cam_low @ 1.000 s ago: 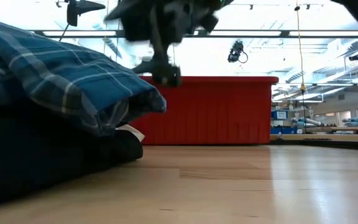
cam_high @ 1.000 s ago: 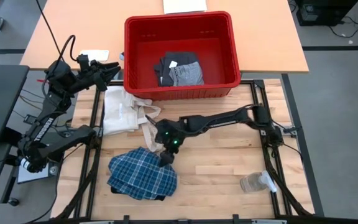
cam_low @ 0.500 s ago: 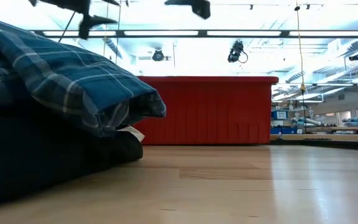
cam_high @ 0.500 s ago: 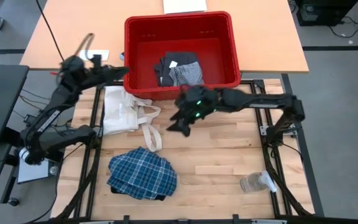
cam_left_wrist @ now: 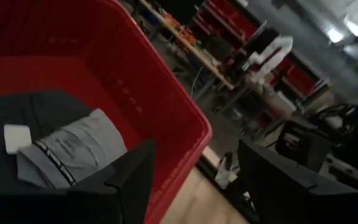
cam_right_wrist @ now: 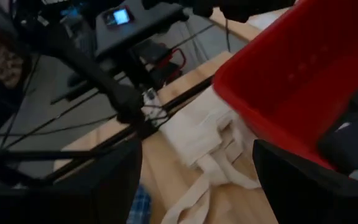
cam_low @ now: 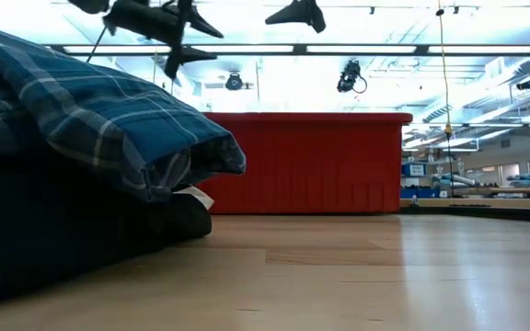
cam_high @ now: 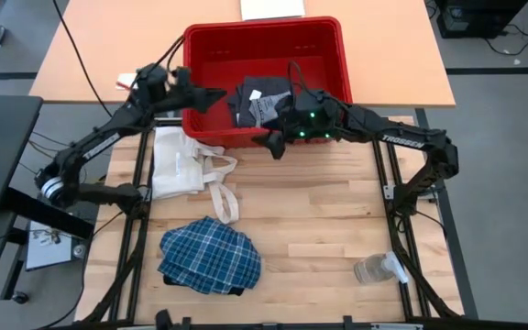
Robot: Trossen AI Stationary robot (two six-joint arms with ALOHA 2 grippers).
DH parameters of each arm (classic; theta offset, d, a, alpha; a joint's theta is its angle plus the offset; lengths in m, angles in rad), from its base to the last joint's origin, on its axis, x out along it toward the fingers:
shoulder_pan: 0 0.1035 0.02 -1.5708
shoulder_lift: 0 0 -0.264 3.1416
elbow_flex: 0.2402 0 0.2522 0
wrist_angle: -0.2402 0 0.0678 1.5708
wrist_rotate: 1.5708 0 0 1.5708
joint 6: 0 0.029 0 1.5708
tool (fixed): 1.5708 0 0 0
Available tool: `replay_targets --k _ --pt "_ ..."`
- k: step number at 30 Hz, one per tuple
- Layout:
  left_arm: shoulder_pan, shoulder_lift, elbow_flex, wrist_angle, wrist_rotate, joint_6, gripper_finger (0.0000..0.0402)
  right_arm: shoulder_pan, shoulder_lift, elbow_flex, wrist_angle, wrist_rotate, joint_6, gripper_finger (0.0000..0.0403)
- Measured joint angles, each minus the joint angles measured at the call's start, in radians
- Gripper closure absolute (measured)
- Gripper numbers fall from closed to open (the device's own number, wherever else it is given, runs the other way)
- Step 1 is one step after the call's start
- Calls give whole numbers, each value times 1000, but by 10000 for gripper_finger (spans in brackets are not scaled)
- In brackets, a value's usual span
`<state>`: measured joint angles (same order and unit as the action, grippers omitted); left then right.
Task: Fold laundry
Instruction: Remove the gray shirt from the red bin
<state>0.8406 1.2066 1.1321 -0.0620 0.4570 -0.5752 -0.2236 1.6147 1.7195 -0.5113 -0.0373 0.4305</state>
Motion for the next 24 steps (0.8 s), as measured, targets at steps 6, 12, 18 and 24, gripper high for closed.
replay_targets --k 6,12,18,24 --pt "0 155 155 -106 43 152 169 -74 -4 0 0 1 71 94" --pt "12 303 269 -115 152 165 169 -129 -10 0 0 45 73 108" --pt "19 441 382 -167 210 183 169 -214 -10 0 -6 47 -18 133" --pt "22 562 488 -220 221 182 169 -391 16 0 -19 -115 -74 142"
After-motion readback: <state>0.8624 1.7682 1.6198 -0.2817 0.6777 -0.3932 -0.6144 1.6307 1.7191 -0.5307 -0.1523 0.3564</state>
